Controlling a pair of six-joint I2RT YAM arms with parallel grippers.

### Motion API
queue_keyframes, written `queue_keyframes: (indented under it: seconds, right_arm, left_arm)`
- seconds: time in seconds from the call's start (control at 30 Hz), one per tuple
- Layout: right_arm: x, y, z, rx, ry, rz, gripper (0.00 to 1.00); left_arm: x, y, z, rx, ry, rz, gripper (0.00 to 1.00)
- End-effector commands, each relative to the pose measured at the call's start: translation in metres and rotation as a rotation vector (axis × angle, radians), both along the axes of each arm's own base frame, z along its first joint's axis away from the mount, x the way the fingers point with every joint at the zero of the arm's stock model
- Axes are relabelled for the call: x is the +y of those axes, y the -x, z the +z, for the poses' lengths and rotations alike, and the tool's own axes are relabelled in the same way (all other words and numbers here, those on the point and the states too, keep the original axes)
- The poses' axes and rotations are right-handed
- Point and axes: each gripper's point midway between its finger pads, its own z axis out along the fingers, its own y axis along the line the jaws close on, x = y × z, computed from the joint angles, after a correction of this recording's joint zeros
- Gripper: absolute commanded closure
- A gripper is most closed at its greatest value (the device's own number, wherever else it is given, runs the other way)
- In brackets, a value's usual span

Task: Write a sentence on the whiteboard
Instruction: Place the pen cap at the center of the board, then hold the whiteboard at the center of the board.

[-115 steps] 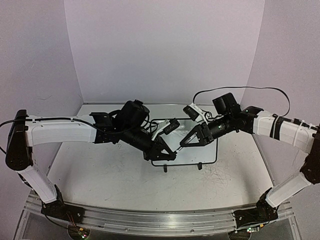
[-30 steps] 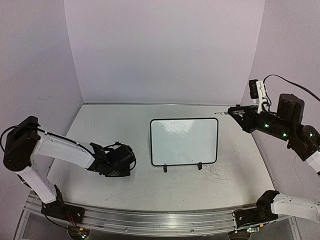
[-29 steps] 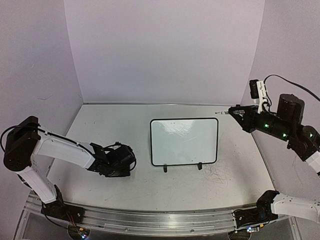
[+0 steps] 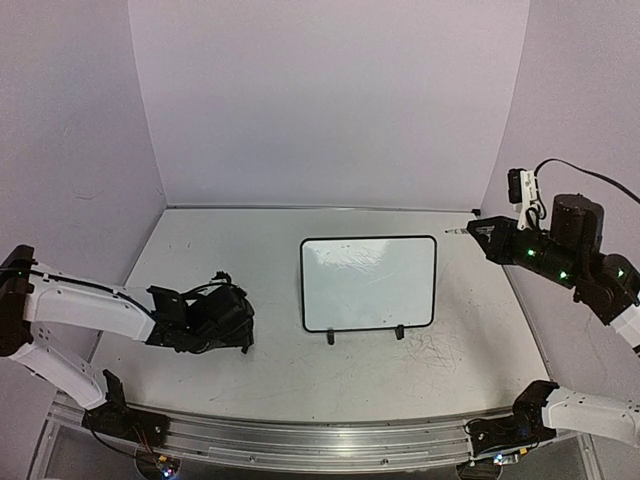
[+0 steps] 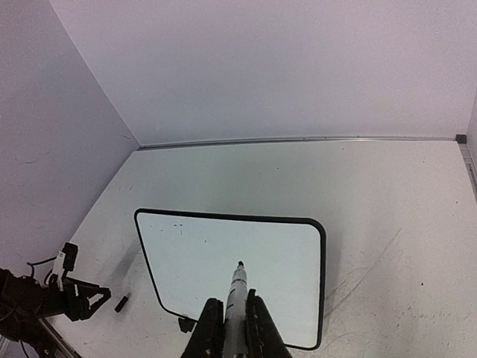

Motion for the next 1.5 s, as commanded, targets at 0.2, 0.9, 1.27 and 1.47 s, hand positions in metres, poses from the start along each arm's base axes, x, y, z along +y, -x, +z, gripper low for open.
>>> queue_keyframes:
  seconds: [0.2,0.9,1.27,1.47]
  right_arm:
    - [0.006,-0.015,-0.01,0.11,-0.105,-0.072,1.0]
    - [0.096,0.008,0.006,-0.009,-0.158,0.178,1.0]
    - [0.17,0.02,0.006,-0.114,-0.095,0.242,1.0]
    - [0.206,0.017,-0.02,-0.114,-0.011,0.285,1.0]
  left_arm:
    - [0.002,-0.001,0.092,-0.199,0.228,-0.193,0.08]
    - [-0.085,-0.04,0.189,-0.257,0.471,-0.837,0.02]
    - [-0.067,-0.102,0.198,-0.269,0.589,-0.823,0.08]
    - [-0.074,-0.088,0.162,-0.176,0.628,-0.912,0.12]
